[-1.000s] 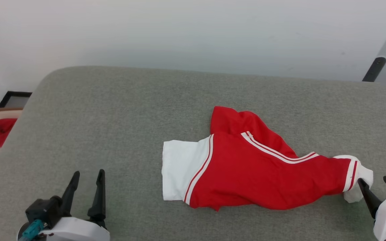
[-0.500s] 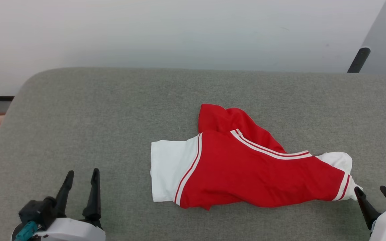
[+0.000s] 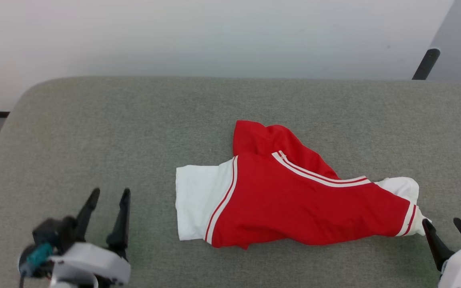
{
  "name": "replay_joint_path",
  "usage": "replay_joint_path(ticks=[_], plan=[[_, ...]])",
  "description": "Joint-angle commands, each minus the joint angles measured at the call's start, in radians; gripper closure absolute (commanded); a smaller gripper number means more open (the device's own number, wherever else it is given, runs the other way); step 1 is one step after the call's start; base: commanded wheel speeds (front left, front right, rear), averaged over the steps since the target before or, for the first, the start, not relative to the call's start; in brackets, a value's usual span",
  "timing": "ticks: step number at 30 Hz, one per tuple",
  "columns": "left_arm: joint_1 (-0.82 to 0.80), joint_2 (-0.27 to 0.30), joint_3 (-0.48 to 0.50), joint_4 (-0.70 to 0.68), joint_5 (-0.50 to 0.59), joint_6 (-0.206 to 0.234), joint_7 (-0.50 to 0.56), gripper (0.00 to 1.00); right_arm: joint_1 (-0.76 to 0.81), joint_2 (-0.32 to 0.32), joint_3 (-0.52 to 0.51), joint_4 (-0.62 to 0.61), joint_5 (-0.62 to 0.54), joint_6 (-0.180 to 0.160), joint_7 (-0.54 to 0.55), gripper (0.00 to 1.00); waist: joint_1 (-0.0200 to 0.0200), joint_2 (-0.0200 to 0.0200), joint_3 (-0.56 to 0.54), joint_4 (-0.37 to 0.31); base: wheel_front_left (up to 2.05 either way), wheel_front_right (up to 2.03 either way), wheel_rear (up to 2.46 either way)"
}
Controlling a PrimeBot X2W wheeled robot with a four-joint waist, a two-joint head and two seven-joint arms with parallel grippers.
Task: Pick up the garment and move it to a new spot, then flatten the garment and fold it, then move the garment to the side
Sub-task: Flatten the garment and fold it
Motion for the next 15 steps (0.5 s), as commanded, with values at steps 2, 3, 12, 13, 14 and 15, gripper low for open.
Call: replay_joint_path(ticks=[2, 3, 12, 13, 14, 15], plan=[[-0.034, 0.023, -0.008, -0.002, -0.008, -0.006, 0.022, 0.00, -0.014, 0.008, 0.004, -0.010, -0.004, -0.001, -0.009, 0.00, 0.0000, 0.0000, 0.007, -0.010, 0.00, 0.00, 0.00], [-0.051, 0.034, -0.014, -0.003, -0.017, -0.010, 0.039, 0.00, -0.015, 0.012, 0.008, -0.011, -0.005, -0.001, -0.011, 0.00, 0.0000, 0.0000, 0.010, -0.015, 0.00, 0.00, 0.00], [-0.211, 0.113, -0.092, -0.019, -0.141, -0.019, 0.327, 0.00, -0.026, 0.041, 0.028, -0.030, -0.013, -0.001, -0.038, 0.00, 0.0000, 0.0000, 0.030, -0.056, 0.00, 0.00, 0.00], [-0.234, 0.122, -0.102, -0.016, -0.157, -0.019, 0.373, 0.00, -0.028, 0.045, 0.030, -0.030, -0.012, -0.001, -0.039, 0.00, 0.0000, 0.0000, 0.033, -0.060, 0.00, 0.00, 0.00], [-0.256, 0.130, -0.114, -0.010, -0.170, -0.019, 0.424, 0.00, -0.031, 0.046, 0.030, -0.030, -0.012, -0.001, -0.042, 0.00, 0.0000, 0.0000, 0.035, -0.063, 0.00, 0.00, 0.00], [-0.277, 0.137, -0.124, -0.006, -0.184, -0.020, 0.471, 0.00, -0.034, 0.047, 0.033, -0.030, -0.012, -0.001, -0.044, 0.00, 0.0000, 0.0000, 0.039, -0.067, 0.00, 0.00, 0.00]])
